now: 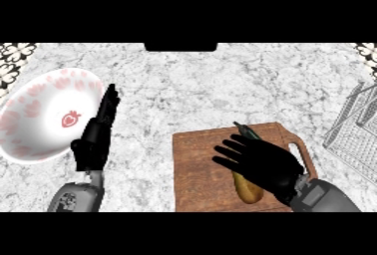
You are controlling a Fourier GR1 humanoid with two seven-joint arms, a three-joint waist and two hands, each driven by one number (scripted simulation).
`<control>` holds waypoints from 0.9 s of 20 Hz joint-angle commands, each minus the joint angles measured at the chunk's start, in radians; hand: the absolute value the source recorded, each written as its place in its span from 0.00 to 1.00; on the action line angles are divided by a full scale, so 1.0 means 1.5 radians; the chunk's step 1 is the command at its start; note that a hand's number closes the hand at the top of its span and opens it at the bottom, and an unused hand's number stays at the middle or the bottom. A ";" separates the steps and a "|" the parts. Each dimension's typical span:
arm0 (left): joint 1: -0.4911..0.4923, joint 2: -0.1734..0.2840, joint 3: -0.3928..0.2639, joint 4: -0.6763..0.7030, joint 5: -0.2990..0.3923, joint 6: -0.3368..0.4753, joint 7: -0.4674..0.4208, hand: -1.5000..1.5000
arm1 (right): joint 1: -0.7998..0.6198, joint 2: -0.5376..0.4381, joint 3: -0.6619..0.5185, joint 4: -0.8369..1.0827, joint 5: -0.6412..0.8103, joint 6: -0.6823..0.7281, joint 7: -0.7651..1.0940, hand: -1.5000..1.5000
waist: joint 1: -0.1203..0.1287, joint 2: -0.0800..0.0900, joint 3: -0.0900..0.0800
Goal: Pick the pear from the cutting board and place it in the tiered basket
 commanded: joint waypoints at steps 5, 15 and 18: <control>-0.025 -0.004 0.027 0.024 -0.004 -0.014 -0.003 0.50 | -0.007 0.057 0.005 0.002 0.035 0.035 0.002 0.00 | -0.002 0.000 0.000; 0.019 -0.014 0.012 -0.055 -0.021 -0.017 0.044 0.50 | 0.033 0.096 -0.009 0.088 0.062 -0.060 -0.026 0.00 | 0.000 0.000 0.000; 0.008 -0.024 0.009 -0.015 -0.031 -0.017 0.007 0.50 | 0.075 0.083 -0.015 0.064 0.066 -0.079 -0.035 0.00 | -0.002 0.000 0.000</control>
